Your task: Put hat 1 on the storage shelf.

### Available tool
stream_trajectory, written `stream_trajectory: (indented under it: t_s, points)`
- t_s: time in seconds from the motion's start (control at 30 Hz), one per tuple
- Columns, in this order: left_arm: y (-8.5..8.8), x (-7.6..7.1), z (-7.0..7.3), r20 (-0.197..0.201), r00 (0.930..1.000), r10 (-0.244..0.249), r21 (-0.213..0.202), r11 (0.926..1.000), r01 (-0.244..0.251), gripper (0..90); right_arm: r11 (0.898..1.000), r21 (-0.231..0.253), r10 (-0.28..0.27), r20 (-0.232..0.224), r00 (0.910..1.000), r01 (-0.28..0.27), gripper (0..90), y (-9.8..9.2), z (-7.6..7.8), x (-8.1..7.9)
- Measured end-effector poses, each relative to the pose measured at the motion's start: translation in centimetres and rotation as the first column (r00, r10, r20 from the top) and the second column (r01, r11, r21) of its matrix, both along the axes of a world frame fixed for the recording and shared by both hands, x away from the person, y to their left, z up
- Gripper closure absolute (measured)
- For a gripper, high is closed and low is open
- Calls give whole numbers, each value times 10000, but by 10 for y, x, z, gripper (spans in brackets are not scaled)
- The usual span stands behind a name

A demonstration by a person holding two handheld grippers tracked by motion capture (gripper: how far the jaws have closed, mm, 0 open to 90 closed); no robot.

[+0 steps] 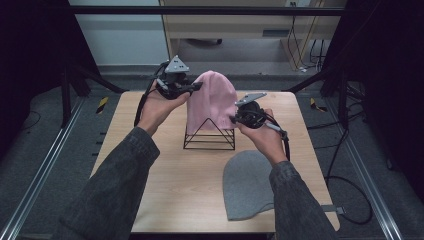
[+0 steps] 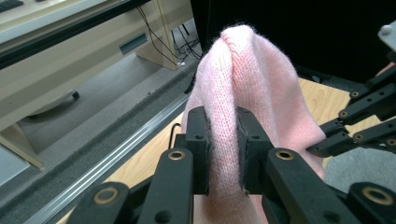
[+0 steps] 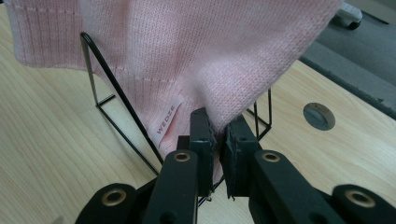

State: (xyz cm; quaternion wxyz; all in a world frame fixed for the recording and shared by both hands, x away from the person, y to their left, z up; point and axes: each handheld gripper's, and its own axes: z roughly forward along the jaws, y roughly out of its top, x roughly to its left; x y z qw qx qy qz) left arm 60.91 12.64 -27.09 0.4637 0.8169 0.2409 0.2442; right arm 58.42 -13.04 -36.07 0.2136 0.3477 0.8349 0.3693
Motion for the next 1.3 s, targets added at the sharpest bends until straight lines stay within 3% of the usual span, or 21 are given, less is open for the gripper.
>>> stream_trajectory:
  t_s: [0.23, 0.53, 0.97, 1.3]
  points:
    - [-1, -4, -10, -151, 9998, -107, -199, 9997, 104, 777, 10000, -58, -11, -231, 9997, 9, 831, 2, -7, 3]
    - [-5, -9, -23, -248, 9995, -186, -30, 9998, 186, 779, 9996, 66, -259, -469, 9986, 262, 739, -7, -15, -1]
    - [0, -11, -50, -809, 9960, -368, 183, 9991, 384, 777, 9980, -73, -625, -638, 9960, 621, 649, -43, -21, -13]
    - [2, -15, -66, -1154, 9927, -342, 476, 9981, 399, 770, 9934, -267, -1140, -1114, 9872, 1117, 557, -70, -42, -21]
